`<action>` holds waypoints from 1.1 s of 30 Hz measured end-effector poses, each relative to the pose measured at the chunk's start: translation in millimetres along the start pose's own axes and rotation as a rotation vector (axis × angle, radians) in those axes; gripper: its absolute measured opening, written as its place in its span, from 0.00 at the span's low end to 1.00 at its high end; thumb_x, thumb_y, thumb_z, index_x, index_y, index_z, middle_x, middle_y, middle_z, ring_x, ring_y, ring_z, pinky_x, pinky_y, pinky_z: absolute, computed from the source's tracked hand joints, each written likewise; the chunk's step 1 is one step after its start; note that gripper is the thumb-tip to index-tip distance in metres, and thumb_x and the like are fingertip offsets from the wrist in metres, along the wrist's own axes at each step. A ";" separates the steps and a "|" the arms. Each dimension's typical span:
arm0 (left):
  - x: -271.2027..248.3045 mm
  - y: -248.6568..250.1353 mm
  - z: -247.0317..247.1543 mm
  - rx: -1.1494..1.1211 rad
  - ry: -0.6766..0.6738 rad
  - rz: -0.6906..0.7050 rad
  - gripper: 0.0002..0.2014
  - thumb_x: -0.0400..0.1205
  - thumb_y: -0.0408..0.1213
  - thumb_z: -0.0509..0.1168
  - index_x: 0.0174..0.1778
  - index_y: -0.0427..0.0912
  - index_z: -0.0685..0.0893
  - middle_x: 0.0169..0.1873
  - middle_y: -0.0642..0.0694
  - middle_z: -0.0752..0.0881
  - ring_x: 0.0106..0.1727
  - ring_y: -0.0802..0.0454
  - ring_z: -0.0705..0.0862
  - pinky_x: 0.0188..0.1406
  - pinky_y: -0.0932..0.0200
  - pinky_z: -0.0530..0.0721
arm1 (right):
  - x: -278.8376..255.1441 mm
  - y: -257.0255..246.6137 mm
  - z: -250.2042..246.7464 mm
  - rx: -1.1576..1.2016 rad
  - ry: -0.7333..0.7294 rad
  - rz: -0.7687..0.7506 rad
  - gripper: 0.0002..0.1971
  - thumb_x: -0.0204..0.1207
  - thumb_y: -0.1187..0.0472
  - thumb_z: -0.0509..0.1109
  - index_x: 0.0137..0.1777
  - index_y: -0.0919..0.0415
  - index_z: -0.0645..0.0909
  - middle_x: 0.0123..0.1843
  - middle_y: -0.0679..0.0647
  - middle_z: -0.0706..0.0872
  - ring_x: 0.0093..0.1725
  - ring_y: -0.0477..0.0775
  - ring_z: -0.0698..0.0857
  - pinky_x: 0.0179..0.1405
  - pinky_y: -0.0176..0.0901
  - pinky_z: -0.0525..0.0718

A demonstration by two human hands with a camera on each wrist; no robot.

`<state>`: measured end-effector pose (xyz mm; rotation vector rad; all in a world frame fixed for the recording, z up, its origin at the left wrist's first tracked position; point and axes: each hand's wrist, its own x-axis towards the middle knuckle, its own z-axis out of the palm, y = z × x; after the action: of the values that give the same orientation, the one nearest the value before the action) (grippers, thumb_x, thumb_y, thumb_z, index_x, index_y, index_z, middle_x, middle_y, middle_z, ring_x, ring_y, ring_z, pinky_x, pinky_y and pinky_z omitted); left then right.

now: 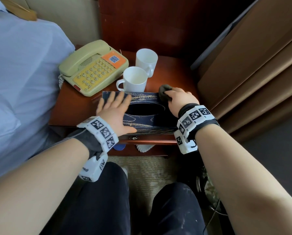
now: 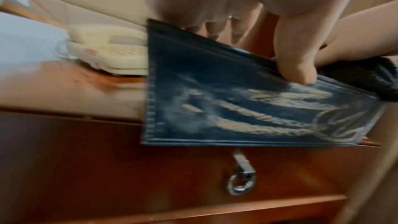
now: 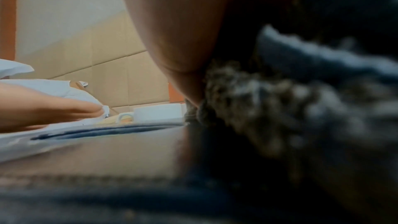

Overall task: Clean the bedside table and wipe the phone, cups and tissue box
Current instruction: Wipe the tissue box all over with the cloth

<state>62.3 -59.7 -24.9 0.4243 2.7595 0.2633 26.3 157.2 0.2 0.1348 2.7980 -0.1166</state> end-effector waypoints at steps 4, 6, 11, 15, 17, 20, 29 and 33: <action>-6.7 -20.2 0.6 -0.072 -0.012 -0.047 0.57 0.70 0.67 0.65 0.82 0.42 0.39 0.82 0.49 0.35 0.82 0.54 0.34 0.81 0.55 0.37 | -2.8 -18.5 -2.7 -0.061 -0.001 -0.079 0.27 0.77 0.65 0.58 0.74 0.42 0.67 0.80 0.46 0.61 0.73 0.62 0.66 0.72 0.54 0.69; -5.7 -19.2 1.5 -0.118 -0.002 -0.036 0.57 0.69 0.66 0.66 0.82 0.41 0.39 0.82 0.49 0.35 0.82 0.54 0.34 0.80 0.58 0.37 | -4.8 -21.8 -0.2 -0.090 -0.018 -0.223 0.28 0.77 0.67 0.57 0.74 0.42 0.68 0.81 0.44 0.60 0.76 0.60 0.64 0.77 0.53 0.62; -6.0 -19.5 3.2 -0.117 0.016 -0.023 0.56 0.70 0.66 0.65 0.82 0.41 0.39 0.82 0.49 0.35 0.82 0.53 0.34 0.81 0.59 0.37 | -8.5 2.2 -26.6 0.069 -0.002 -0.269 0.25 0.76 0.66 0.59 0.69 0.44 0.76 0.74 0.47 0.76 0.72 0.53 0.74 0.74 0.44 0.69; -7.7 -19.0 3.5 -0.108 0.022 -0.020 0.56 0.71 0.66 0.64 0.82 0.40 0.39 0.82 0.49 0.36 0.82 0.53 0.33 0.80 0.59 0.35 | -0.1 -13.5 -20.4 0.127 0.096 -0.059 0.23 0.77 0.65 0.58 0.70 0.46 0.74 0.73 0.51 0.76 0.68 0.58 0.77 0.64 0.40 0.73; -8.6 -18.7 2.6 -0.102 0.019 -0.022 0.56 0.71 0.66 0.64 0.82 0.40 0.39 0.82 0.48 0.35 0.82 0.53 0.33 0.80 0.59 0.35 | -4.0 -35.6 -6.7 -0.001 0.029 -0.121 0.26 0.76 0.65 0.59 0.73 0.44 0.70 0.78 0.49 0.69 0.71 0.63 0.71 0.68 0.48 0.73; -9.5 -16.9 0.8 -0.103 0.014 -0.023 0.56 0.71 0.66 0.64 0.82 0.40 0.39 0.82 0.49 0.35 0.82 0.53 0.33 0.80 0.59 0.35 | -11.9 -53.5 1.5 -0.071 -0.051 -0.361 0.26 0.78 0.65 0.57 0.75 0.45 0.68 0.80 0.45 0.63 0.75 0.61 0.67 0.75 0.50 0.67; -10.4 -18.0 0.5 -0.099 0.005 -0.019 0.56 0.72 0.67 0.63 0.82 0.40 0.38 0.82 0.48 0.35 0.82 0.52 0.32 0.81 0.58 0.35 | -2.2 -34.0 -11.7 0.045 0.054 -0.103 0.22 0.76 0.63 0.58 0.68 0.42 0.73 0.73 0.50 0.75 0.67 0.62 0.77 0.63 0.49 0.78; -10.7 -17.5 -0.5 -0.095 0.007 -0.019 0.56 0.72 0.67 0.63 0.82 0.40 0.38 0.82 0.48 0.34 0.82 0.52 0.32 0.80 0.58 0.34 | -15.5 -57.6 0.2 -0.176 -0.119 -0.301 0.29 0.79 0.65 0.56 0.78 0.42 0.59 0.82 0.41 0.56 0.73 0.64 0.65 0.73 0.56 0.70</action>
<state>67.2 -79.5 -25.3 0.3730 2.7427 0.3895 34.7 98.8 8.9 -0.3249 2.6747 0.0491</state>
